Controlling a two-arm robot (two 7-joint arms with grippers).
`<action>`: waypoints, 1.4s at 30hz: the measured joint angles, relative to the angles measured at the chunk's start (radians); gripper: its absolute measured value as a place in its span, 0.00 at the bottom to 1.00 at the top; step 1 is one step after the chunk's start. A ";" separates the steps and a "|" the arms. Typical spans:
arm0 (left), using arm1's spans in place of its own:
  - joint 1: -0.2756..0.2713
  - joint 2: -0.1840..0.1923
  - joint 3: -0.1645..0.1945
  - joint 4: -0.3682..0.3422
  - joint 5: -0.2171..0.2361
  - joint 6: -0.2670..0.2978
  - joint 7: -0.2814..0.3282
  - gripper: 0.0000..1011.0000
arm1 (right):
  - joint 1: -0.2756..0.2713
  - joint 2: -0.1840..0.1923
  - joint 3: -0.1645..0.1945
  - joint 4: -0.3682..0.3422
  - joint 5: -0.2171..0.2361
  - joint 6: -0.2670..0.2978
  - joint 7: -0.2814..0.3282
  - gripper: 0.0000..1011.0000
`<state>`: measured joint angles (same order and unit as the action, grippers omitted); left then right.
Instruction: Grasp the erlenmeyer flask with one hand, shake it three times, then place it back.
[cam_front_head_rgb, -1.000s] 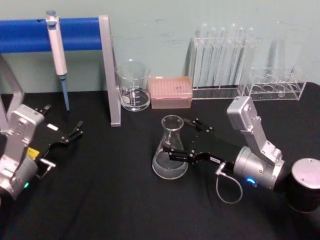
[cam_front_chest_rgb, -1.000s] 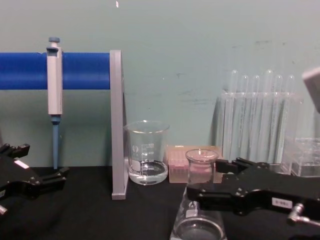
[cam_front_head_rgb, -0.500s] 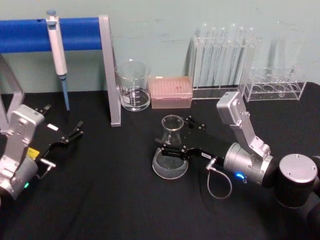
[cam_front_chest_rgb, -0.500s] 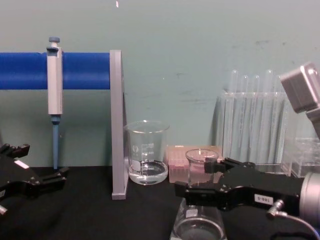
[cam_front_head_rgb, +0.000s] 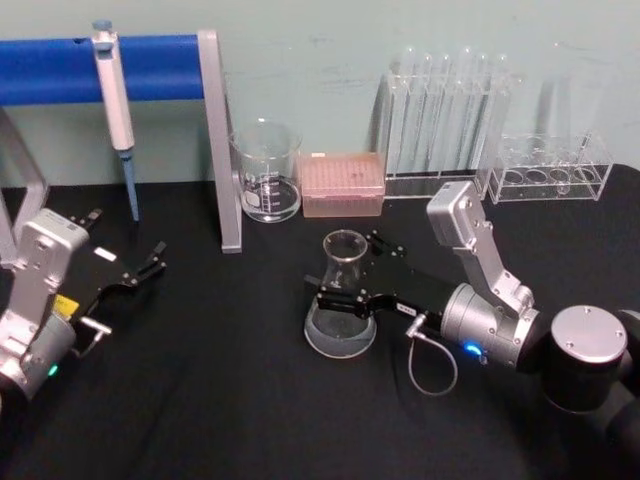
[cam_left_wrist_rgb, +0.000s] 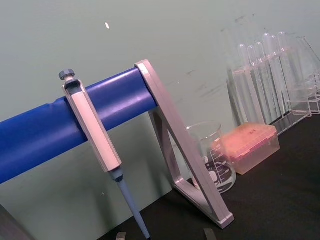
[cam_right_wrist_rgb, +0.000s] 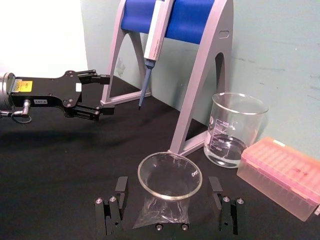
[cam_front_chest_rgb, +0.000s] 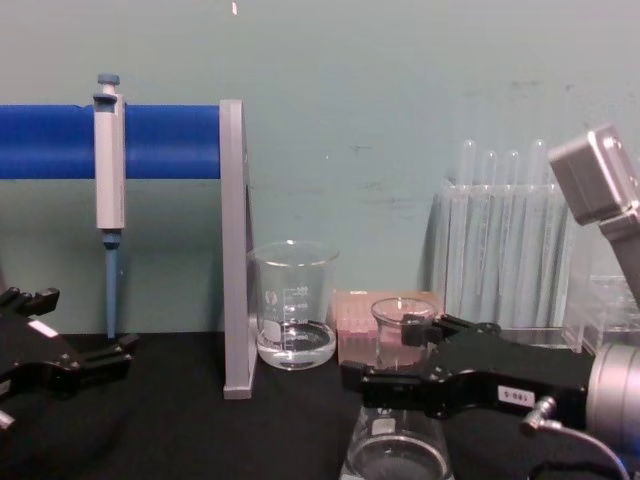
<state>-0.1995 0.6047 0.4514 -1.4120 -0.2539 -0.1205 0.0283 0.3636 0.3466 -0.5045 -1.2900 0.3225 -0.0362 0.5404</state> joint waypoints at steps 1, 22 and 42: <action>0.000 0.000 0.000 0.000 0.000 0.000 0.000 0.99 | 0.000 -0.001 0.000 0.000 0.000 0.000 0.000 0.99; 0.000 0.000 0.000 0.000 0.000 0.000 0.000 0.99 | 0.003 -0.005 -0.004 0.000 -0.005 -0.001 0.001 0.99; 0.000 0.000 0.000 0.000 0.000 0.000 0.000 0.99 | 0.002 -0.005 -0.003 0.000 -0.003 -0.001 0.002 0.46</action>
<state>-0.1995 0.6047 0.4514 -1.4120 -0.2539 -0.1205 0.0283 0.3657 0.3414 -0.5071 -1.2904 0.3193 -0.0375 0.5419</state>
